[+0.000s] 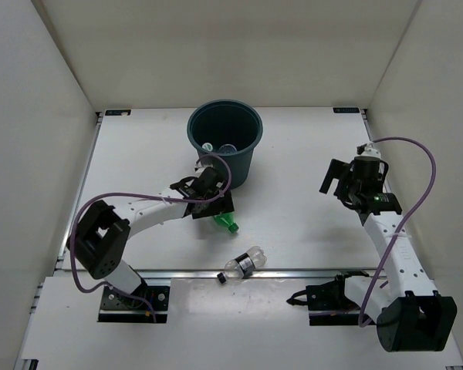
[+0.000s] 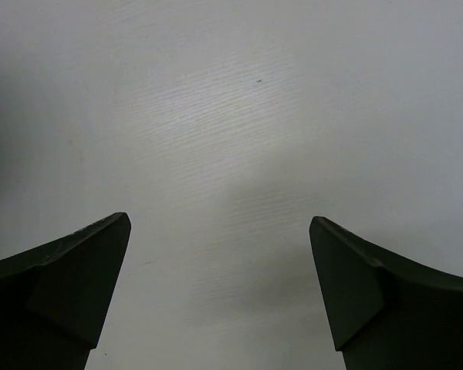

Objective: Put the plastic bottles in the bin

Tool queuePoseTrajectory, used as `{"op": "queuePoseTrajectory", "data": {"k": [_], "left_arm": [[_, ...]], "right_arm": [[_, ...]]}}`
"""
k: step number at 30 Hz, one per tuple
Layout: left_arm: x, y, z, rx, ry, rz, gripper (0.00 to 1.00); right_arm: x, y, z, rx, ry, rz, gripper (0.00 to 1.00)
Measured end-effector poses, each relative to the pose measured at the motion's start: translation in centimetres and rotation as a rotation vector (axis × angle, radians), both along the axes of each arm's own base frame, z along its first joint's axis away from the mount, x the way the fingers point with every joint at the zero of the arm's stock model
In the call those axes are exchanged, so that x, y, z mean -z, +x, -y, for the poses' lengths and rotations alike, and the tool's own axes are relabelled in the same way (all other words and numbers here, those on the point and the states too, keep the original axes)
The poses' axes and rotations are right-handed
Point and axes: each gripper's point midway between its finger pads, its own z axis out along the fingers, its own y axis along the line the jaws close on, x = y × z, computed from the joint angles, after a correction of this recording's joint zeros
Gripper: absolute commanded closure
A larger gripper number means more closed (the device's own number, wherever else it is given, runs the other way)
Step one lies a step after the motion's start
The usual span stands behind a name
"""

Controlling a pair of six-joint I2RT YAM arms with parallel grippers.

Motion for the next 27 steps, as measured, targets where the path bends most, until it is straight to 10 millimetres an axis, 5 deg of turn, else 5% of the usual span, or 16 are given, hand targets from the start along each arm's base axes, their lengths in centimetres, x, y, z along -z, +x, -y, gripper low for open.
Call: {"op": "queuePoseTrajectory", "data": {"k": [4, 8, 15, 20, 27], "left_arm": [[1.2, -0.2, 0.1, -0.006, 0.028, -0.014, 0.09], [2.6, -1.2, -0.4, -0.014, 0.050, -0.045, 0.29], [1.1, -2.4, -3.7, -0.063, 0.061, -0.033, 0.58], [-6.4, -0.5, -7.5, -0.163, 0.003, 0.143, 0.60], [-24.8, 4.9, -9.4, -0.224, -0.090, 0.589, 0.49]], "right_arm": [[1.3, -0.7, -0.3, -0.014, 0.013, -0.030, 0.01], [1.5, -0.9, -0.5, -0.023, 0.020, -0.030, 0.01], [1.7, -0.9, -1.0, -0.031, 0.041, -0.026, 0.01], [1.8, -0.6, -1.9, -0.052, 0.053, -0.025, 0.01], [2.8, 0.2, -4.0, -0.109, 0.081, -0.046, 0.01]]}}
